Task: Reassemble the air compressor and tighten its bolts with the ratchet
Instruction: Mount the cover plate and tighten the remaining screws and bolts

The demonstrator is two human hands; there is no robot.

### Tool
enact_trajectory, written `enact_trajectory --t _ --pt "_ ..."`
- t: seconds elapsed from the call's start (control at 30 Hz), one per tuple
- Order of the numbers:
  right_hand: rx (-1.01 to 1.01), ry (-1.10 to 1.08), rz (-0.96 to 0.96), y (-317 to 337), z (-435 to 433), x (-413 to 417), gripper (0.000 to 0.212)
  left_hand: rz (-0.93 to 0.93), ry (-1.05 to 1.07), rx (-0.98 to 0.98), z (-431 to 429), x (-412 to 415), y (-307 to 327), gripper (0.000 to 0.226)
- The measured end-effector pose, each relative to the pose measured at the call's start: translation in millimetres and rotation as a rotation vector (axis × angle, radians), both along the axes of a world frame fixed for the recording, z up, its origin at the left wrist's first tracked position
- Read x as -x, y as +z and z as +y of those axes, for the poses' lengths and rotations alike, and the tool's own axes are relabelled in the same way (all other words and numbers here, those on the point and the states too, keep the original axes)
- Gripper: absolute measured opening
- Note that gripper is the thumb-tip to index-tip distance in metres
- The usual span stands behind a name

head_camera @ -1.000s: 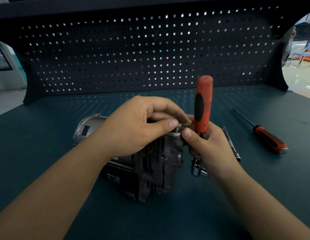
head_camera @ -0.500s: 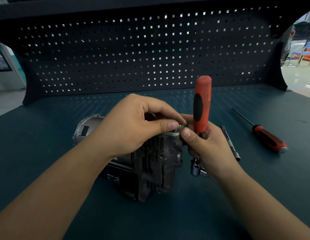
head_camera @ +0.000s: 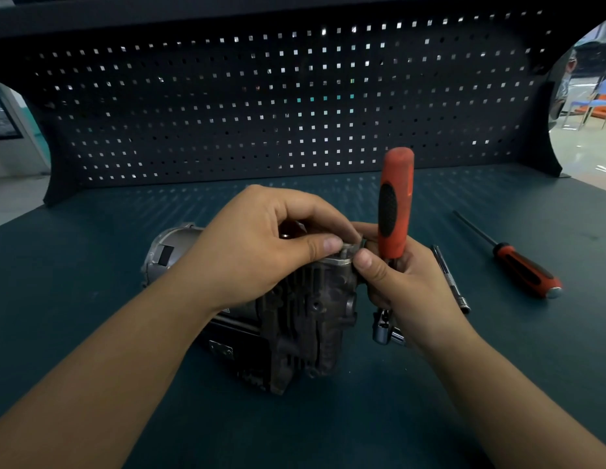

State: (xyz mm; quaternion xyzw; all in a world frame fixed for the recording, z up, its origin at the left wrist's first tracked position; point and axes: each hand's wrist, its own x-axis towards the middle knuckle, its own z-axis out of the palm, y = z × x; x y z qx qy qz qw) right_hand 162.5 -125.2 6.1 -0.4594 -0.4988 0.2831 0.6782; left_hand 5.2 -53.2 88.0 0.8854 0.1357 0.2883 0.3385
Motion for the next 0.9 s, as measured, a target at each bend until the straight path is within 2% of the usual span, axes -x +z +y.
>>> enact_trajectory --t 0.37,0.53,0.7,0.9 --pt "-0.031 0.019 0.007 -0.9 1.3 -0.4 0.049 -0.017 -0.01 0.01 -3.3 -0.6 1.2 0.012" --pt "-0.035 0.028 0.003 -1.7 2.1 -0.7 0.06 -0.055 0.02 0.025 -4.9 -4.8 -0.5 0.021" --pt "-0.045 0.034 0.004 -0.6 0.7 -0.4 0.048 -0.043 0.035 0.015 -1.0 -3.7 -1.1 0.017" --pt "-0.033 0.016 -0.011 0.2 -0.7 0.2 0.062 0.043 0.049 -0.013 -0.3 -8.8 3.0 0.01"
